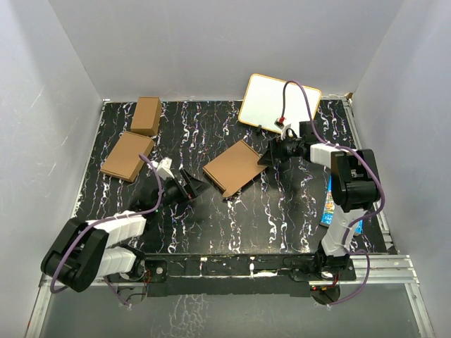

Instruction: Fold the paper box

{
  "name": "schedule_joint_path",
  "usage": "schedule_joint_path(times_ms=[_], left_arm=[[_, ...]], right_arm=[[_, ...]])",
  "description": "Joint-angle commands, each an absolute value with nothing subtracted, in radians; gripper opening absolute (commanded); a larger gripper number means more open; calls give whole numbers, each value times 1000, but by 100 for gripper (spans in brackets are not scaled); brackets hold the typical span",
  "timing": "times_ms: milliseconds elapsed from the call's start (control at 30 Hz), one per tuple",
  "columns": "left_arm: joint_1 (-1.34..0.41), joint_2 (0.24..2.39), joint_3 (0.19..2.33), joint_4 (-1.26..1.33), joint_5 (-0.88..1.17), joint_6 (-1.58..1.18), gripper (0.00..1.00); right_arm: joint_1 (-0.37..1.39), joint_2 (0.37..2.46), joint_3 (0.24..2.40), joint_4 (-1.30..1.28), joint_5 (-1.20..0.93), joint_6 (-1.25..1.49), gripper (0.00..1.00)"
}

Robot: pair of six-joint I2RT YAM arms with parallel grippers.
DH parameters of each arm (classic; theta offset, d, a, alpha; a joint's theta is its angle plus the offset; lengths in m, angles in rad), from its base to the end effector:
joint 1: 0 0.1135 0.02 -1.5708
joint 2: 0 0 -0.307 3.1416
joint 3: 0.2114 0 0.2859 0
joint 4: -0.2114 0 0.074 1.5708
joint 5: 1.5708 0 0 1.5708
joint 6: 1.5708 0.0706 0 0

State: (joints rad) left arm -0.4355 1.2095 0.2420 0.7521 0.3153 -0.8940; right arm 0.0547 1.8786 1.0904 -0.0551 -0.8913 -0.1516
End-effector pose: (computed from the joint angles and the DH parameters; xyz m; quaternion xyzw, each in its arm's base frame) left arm 0.2241 -0.1284 0.1744 -0.0790 0.7716 -0.4782 0.4119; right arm 0.4277 0.0784 0.1618 -0.2394 0.8230 0.3868 0.3402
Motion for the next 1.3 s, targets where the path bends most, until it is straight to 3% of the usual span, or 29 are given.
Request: schedule_joint_path(times_ms=[0,300,700,833,1167,1267], left_arm=[[-432,1271,281,786,310,-930,95],[-435,1392,321,800,306,-959,93],[-436,1517,385,792,302,-949,93],[-436,1550,408,782,306,-945,93],[-436,1597,430,792,305,-941,94],[-436,1605,439,784,300,-934,94]], right_arm=[[54,1896,1163,-9,-873,-99,86],[56,1986,1244,-2,-846,-80,77],[63,2104,1340,-66,-953,-72,45],[62,2095,1316,-56,-967,-53,40],[53,2062,1250,-35,-1015,-3,40],[49,2057,1227,-30,-1004,5,33]])
